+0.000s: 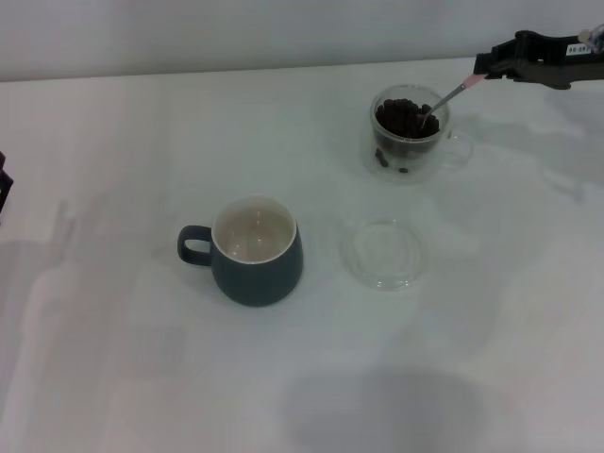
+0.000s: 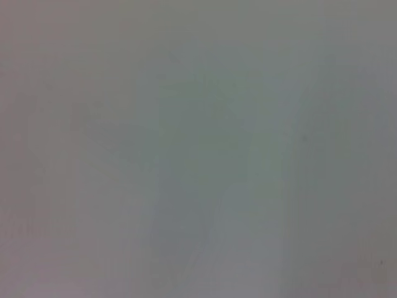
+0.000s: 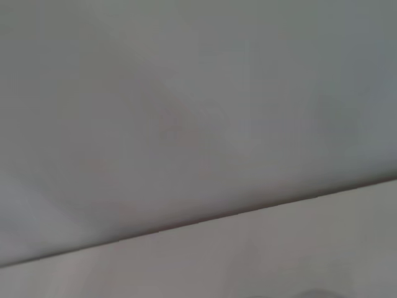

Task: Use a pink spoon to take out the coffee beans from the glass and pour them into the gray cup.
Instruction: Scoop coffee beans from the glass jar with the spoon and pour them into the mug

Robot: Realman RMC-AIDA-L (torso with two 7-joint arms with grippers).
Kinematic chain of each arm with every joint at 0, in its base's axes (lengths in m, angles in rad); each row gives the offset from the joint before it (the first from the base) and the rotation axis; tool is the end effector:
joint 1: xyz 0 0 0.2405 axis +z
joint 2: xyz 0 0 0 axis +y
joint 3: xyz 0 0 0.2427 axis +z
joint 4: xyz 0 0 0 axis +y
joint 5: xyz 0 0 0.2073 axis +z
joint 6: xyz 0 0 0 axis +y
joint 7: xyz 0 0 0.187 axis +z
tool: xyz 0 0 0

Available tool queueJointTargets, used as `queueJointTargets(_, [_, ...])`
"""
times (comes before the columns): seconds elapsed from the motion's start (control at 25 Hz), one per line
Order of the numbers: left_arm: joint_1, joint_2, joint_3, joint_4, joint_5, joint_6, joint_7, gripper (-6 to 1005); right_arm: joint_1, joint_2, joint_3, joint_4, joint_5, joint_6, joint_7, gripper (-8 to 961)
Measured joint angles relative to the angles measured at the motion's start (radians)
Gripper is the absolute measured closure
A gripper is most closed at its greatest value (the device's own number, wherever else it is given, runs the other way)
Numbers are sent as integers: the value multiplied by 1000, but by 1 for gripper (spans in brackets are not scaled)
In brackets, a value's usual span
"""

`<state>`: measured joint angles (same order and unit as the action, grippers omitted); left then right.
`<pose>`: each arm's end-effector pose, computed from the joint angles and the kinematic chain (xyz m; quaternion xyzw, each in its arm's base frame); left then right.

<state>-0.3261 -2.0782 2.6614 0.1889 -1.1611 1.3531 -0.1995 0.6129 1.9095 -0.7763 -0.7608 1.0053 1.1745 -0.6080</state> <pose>-0.3135 0.3203 -0.0128 -0.6757 -0.2455 -0.3536 0.5985 0.2788 0.4308 0.0598 -0.7142 0.6174 0.2034 0.2594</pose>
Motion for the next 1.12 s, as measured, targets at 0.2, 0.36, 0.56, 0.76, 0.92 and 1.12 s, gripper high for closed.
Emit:
queueJointTargets(0.2, [-4,1,-1,-6,0,0,0,227,9,-3,50,85,24,-11,18,814])
queueJointTargets(0.36, [-8,2,-2,-17,0,0,0,227,8,-6,95,131,37,-12,19,814])
queueJointTargets(0.56, [-12,1,-2,-25,0,0,-1,227,-11,0,150,149,53,-15,19,814])
queueJointTargets(0.76, [-16,1,-2,-26,0,2,0,226,-32,0,170,154,77,-18,18,813])
queueJointTargets(0.92, [-19,1,-2,-26,0,2,0,226,-41,-6,203,169,84,-17,13,813])
queueJointTargets(1.12, [-19,1,-1,-26,-1,3,0,226,-48,-23,208,203,113,-15,9,813])
